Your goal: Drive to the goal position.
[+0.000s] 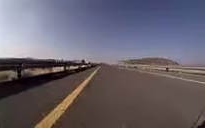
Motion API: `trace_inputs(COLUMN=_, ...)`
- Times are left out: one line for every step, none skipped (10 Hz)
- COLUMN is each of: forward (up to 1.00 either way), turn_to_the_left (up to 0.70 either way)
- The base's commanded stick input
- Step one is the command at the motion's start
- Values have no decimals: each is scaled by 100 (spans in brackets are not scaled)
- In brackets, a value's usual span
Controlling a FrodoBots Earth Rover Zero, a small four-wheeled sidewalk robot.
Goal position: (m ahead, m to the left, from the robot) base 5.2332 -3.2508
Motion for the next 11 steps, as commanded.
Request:
trace_inputs(forward=85, turn_to_the_left=0)
trace_inputs(forward=85, turn_to_the_left=0)
trace_inputs(forward=85, turn_to_the_left=0)
trace_inputs(forward=85, turn_to_the_left=0)
trace_inputs(forward=85, turn_to_the_left=0)
trace_inputs(forward=85, turn_to_the_left=0)
trace_inputs(forward=85, turn_to_the_left=0)
trace_inputs(forward=85, turn_to_the_left=0)
trace_inputs(forward=85, turn_to_the_left=0)
trace_inputs(forward=85, turn_to_the_left=0)
trace_inputs(forward=85, turn_to_the_left=0)
